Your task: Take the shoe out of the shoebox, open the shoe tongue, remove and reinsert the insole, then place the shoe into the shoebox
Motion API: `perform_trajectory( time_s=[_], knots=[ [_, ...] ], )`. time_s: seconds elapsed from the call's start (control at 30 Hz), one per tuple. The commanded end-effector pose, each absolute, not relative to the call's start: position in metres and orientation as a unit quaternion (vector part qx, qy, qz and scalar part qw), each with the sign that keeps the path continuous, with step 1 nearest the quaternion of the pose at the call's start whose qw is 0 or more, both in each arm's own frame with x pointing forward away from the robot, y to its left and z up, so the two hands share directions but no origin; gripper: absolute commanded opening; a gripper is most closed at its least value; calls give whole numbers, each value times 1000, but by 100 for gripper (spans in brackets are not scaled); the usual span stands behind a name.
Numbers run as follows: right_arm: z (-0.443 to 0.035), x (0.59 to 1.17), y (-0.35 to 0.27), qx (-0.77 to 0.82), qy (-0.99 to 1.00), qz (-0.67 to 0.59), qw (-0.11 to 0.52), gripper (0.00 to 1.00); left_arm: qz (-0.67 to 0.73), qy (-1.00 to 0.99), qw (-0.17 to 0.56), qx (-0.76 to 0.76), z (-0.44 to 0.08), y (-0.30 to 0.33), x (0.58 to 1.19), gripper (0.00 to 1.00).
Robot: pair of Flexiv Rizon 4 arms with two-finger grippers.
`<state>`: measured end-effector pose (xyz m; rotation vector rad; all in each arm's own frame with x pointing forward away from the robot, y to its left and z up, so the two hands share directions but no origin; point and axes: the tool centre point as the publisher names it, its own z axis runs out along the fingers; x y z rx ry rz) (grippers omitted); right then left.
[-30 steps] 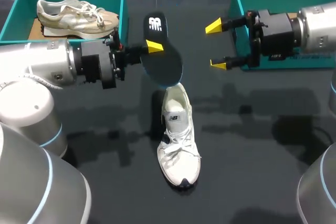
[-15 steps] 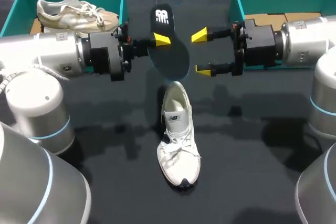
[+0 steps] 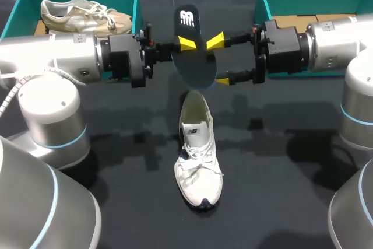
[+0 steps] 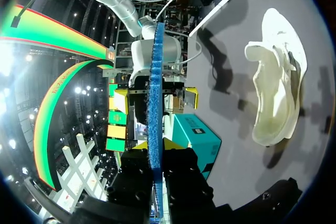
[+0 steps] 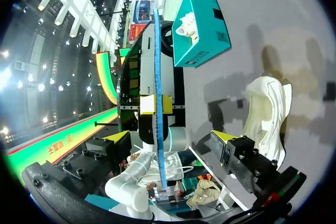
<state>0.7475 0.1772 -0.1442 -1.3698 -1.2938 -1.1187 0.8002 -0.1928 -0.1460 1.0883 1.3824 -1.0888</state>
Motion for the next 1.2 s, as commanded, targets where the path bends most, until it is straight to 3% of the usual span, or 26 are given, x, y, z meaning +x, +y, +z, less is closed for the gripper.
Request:
perform_trajectory(
  time_s=[0.03, 0.17, 0.23, 0.33, 0.4, 0.7, 0.77, 0.8, 1.0, 1.1, 1.2],
  knots=[
    [-147, 756, 191, -547, -531, -456, 459, 100, -451, 574, 513, 451, -151, -202, 805, 0],
    [-147, 758, 198, -542, -537, -458, 456, 97, -450, 573, 514, 452, -153, -205, 807, 0],
    [-148, 758, 199, -540, -539, -458, 457, 80, -451, 570, 516, 453, -153, -205, 808, 0],
    [-148, 759, 201, -538, -539, -458, 458, 66, -451, 567, 517, 455, -153, -206, 809, 0],
    [-149, 759, 201, -538, -539, -458, 458, 49, -451, 567, 517, 456, -153, -206, 809, 0],
    [-149, 760, 200, -539, -537, -462, 456, 26, -451, 564, 517, 460, -152, -207, 812, 0],
    [-150, 761, 199, -540, -534, -465, 456, 13, -451, 563, 516, 461, -152, -207, 812, 0],
    [-150, 761, 198, -540, -534, -465, 456, 0, -451, 563, 516, 461, -152, -207, 812, 0],
    [-152, 763, 196, -539, -533, -467, 455, 0, -454, 562, 511, 467, -154, -206, 810, 0],
    [-153, 765, 193, -538, -534, -467, 454, 0, -453, 563, 510, 467, -153, -197, 804, 100],
    [-153, 766, 189, -538, -535, -468, 454, 0, -445, 592, 494, 456, -152, -183, 800, 100]
  ],
)
